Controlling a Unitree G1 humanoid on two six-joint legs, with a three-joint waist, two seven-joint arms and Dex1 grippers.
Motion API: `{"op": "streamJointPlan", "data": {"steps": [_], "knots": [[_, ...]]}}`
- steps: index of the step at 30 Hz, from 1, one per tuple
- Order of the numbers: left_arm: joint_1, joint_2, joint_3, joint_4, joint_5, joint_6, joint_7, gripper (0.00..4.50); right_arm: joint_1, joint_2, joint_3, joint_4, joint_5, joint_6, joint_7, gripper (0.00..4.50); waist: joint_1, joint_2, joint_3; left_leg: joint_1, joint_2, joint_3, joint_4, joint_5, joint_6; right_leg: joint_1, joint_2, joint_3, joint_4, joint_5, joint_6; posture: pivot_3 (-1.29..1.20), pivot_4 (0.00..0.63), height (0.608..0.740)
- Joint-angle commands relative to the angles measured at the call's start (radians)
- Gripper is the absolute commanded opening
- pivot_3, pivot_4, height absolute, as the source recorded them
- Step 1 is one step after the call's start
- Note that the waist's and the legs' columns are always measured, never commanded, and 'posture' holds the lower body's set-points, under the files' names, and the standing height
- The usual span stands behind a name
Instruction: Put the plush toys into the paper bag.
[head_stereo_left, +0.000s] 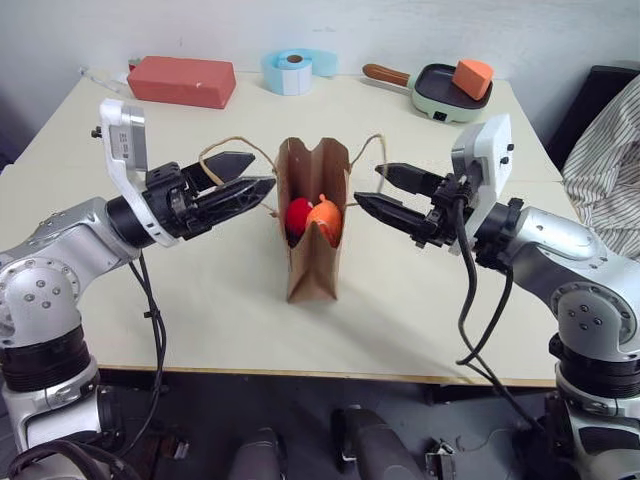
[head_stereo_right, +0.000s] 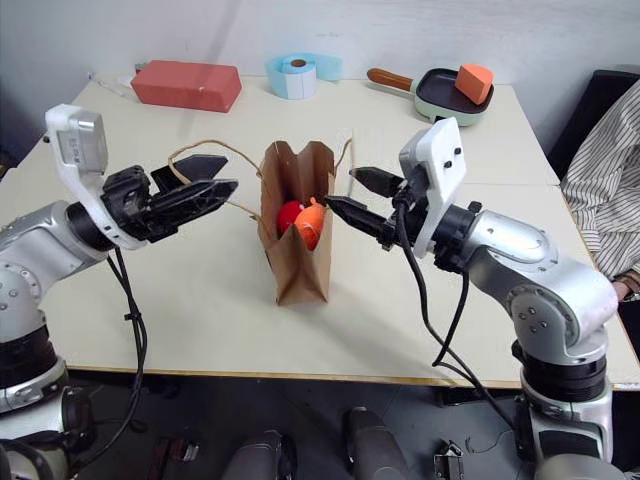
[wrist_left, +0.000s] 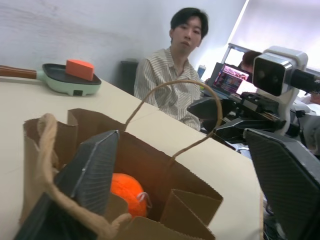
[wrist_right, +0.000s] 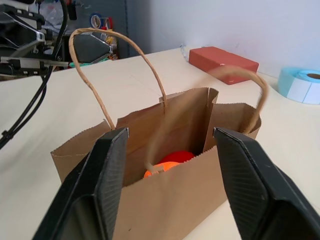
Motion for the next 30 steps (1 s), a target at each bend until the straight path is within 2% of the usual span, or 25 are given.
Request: {"op": "streamJointPlan", "data": {"steps": [1, 4, 9, 14, 18, 22, 30], "knots": [[0.043, 0.046, 0.08, -0.063, -0.093, 0.012, 0.035, 4.47, 0.017, -0.058, -0.057, -0.064, 0.03, 0.008, 0.026, 2.62, 0.0, 0.0, 0.0, 0.0, 0.0, 0.0, 0.0, 0.0, 0.0, 0.0, 0.0, 0.0, 0.0, 0.0, 0.0, 0.0, 0.15, 0.74], [0.093, 0.08, 0.123, -0.092, -0.154, 0.013, 0.066, 4.47, 0.048, -0.108, -0.097, -0.083, 0.051, 0.023, 0.033, 2.62, 0.001, 0.0, 0.0, 0.0, 0.0, 0.0, 0.0, 0.0, 0.0, 0.0, 0.0, 0.0, 0.0, 0.0, 0.0, 0.0, 0.15, 0.74], [0.132, 0.138, 0.198, -0.089, -0.333, 0.002, 0.132, 4.47, 0.109, -0.159, -0.16, -0.111, 0.106, 0.04, 0.03, 2.62, 0.009, 0.0, 0.0, 0.0, 0.0, -0.001, 0.0, 0.0, 0.0, 0.001, 0.0, 0.0, -0.001, 0.0, 0.0, 0.0, 0.15, 0.74], [0.133, 0.155, 0.048, -0.065, -0.124, -0.064, 0.085, 4.47, 0.117, -0.154, -0.128, -0.109, 0.108, 0.02, 0.032, 2.62, 0.019, 0.0, 0.0, 0.003, -0.001, -0.001, 0.0, 0.0, 0.0, 0.004, 0.0, 0.0, -0.003, 0.0, 0.0, 0.0, 0.15, 0.74], [0.152, 0.19, -0.004, -0.06, -0.023, -0.092, 0.034, 4.47, 0.115, -0.147, -0.106, -0.097, 0.095, 0.002, 0.036, 2.62, 0.016, 0.0, 0.0, 0.003, -0.001, -0.001, 0.0, 0.0, 0.001, 0.005, 0.0, 0.0, -0.005, 0.0, 0.0, 0.0, 0.15, 0.74], [0.221, 0.232, 0.033, -0.044, 0.019, -0.104, -0.027, 4.47, 0.109, -0.137, -0.084, -0.078, 0.078, -0.015, 0.04, 2.62, 0.015, 0.0, 0.0, 0.003, 0.0, -0.001, -0.001, 0.0, 0.001, 0.004, 0.001, -0.001, -0.004, 0.0, 0.0, 0.0, 0.15, 0.74], [0.342, 0.292, 0.161, -0.009, -0.032, -0.068, -0.149, 4.47, 0.12, -0.113, -0.042, -0.044, 0.035, -0.051, 0.064, 2.62, 0.019, 0.0, 0.0, 0.002, 0.0, -0.002, -0.001, -0.001, 0.001, 0.004, 0.0, -0.001, -0.004, 0.0, 0.0, 0.0, 0.15, 0.74]]}}
